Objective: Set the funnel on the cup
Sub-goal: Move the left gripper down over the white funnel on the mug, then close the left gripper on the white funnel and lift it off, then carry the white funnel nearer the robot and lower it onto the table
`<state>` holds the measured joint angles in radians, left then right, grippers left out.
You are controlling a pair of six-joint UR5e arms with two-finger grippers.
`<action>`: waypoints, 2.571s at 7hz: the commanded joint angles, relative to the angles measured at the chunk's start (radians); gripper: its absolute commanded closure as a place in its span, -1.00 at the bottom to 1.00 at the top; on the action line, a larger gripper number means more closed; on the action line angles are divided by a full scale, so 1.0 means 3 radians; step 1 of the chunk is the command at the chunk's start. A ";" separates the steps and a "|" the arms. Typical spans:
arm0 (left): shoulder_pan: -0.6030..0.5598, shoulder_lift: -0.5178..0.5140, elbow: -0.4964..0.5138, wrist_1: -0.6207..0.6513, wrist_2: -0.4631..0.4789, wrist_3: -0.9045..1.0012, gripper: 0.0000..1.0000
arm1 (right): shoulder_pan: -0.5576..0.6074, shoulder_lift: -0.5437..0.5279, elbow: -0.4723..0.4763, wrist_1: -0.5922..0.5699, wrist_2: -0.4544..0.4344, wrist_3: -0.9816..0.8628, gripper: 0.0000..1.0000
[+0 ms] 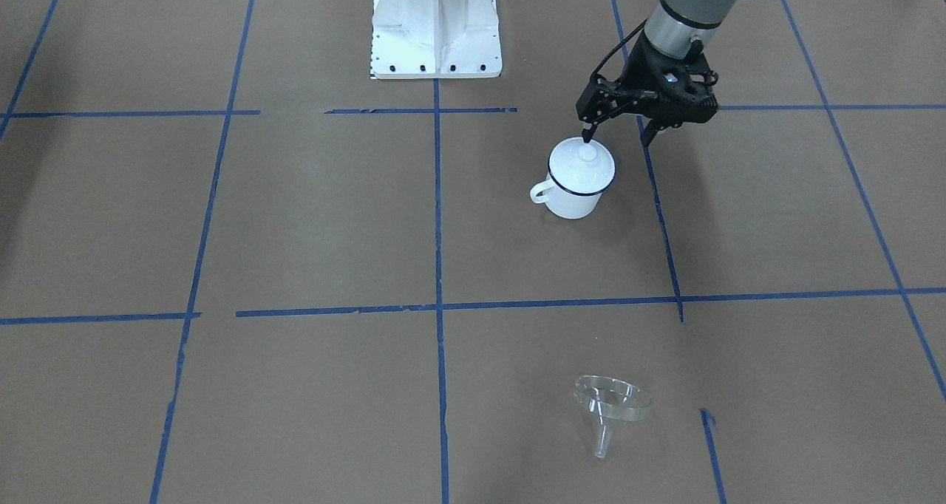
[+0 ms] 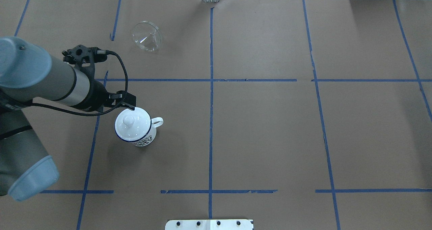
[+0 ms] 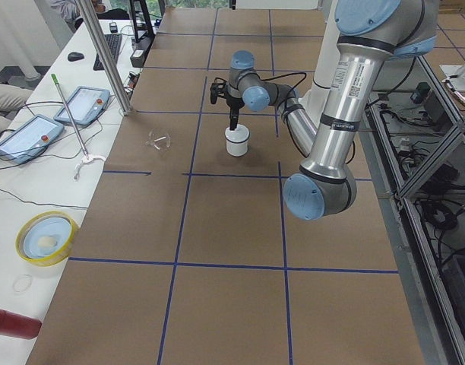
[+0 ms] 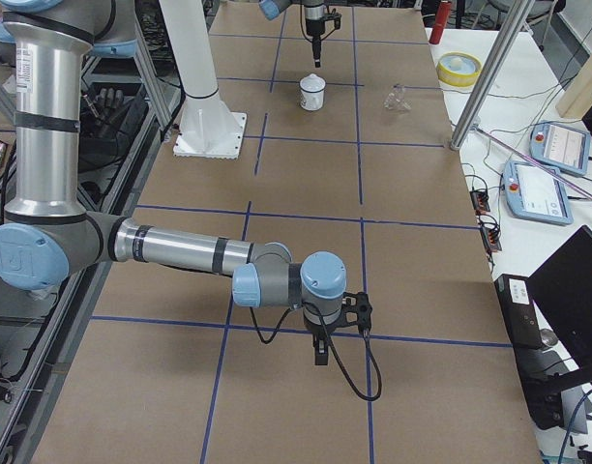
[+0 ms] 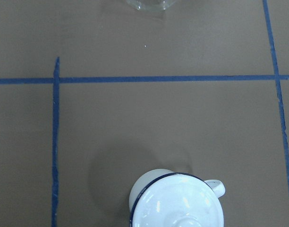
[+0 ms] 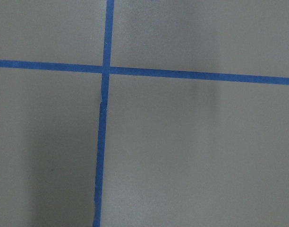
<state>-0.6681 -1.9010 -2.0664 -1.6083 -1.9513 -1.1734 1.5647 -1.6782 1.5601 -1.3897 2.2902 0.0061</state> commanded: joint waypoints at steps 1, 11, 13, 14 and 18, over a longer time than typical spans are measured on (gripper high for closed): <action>0.0110 -0.0152 0.0230 0.0053 0.0127 -0.0092 -0.76 | 0.0000 0.0000 0.0000 0.0000 0.0000 0.0000 -1.00; 0.0248 -0.0142 0.0098 0.0294 0.0189 -0.0113 0.08 | 0.0000 0.0000 0.0000 0.0000 0.0000 0.0000 -1.00; 0.0248 -0.0142 0.0087 0.0294 0.0189 -0.0113 0.17 | 0.0000 0.0000 0.0000 0.0000 0.0000 0.0000 -1.00; 0.0243 -0.0142 0.0057 0.0319 0.0189 -0.0113 0.74 | 0.0000 0.0000 0.0000 0.0000 0.0000 0.0000 -1.00; -0.0012 0.0167 -0.0912 0.0958 0.0144 0.0532 1.00 | 0.0000 0.0000 0.0000 0.0000 0.0000 0.0000 -1.00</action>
<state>-0.6367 -1.9186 -2.2301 -1.3621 -1.9012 -1.1255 1.5647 -1.6782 1.5600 -1.3898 2.2902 0.0061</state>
